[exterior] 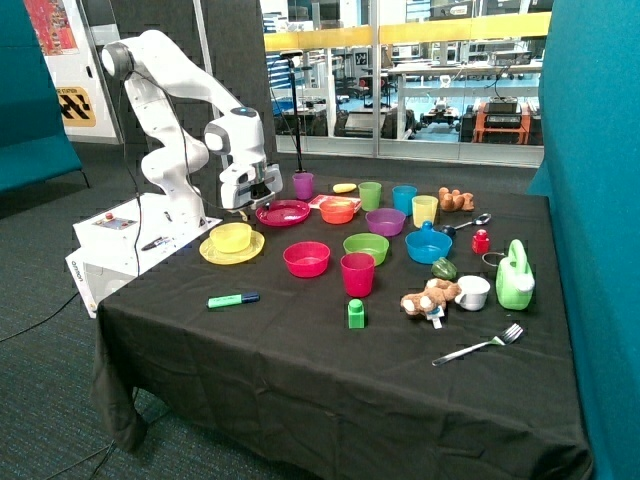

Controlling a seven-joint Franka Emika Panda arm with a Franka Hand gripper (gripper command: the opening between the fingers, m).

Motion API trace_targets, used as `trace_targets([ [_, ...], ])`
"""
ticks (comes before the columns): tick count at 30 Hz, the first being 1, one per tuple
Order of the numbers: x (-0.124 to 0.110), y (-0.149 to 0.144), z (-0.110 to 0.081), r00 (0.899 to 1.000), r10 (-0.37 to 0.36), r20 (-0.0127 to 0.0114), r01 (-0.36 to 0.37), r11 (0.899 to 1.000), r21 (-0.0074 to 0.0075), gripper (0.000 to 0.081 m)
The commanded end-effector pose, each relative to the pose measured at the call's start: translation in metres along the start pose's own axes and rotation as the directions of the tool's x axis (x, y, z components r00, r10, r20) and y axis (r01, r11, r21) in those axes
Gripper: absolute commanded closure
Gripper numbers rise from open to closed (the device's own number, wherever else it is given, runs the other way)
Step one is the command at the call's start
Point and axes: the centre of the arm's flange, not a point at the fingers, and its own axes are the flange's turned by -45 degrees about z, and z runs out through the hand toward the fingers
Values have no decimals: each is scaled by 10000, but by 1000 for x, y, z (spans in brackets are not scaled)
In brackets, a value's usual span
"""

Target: Place the bowls on the appropriate plate

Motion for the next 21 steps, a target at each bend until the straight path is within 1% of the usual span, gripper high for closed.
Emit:
trace_targets([
  [1, 24, -18, -10, 9974, -714, 42, 714, 9974, 8, 350],
  [3, 28, -21, -10, 9966, -822, 42, 822, 9966, 8, 367],
  [4, 31, -25, -11, 9938, -1108, 41, 1108, 9938, 9, 376],
  [8, 40, -34, -12, 9886, -1502, 41, 1502, 9887, 11, 400],
  [13, 50, -42, -13, 9811, -1936, 40, 1936, 9811, 13, 407],
  [15, 58, -46, -14, 9738, -2273, 40, 2273, 9738, 14, 409],
  [18, 65, -49, -15, 9703, -2419, 40, 2419, 9703, 15, 410],
  [19, 68, -50, -15, 9668, -2556, 40, 2556, 9668, 15, 409],
  [21, 74, -53, -15, 9628, -2701, 39, 2701, 9628, 16, 406],
])
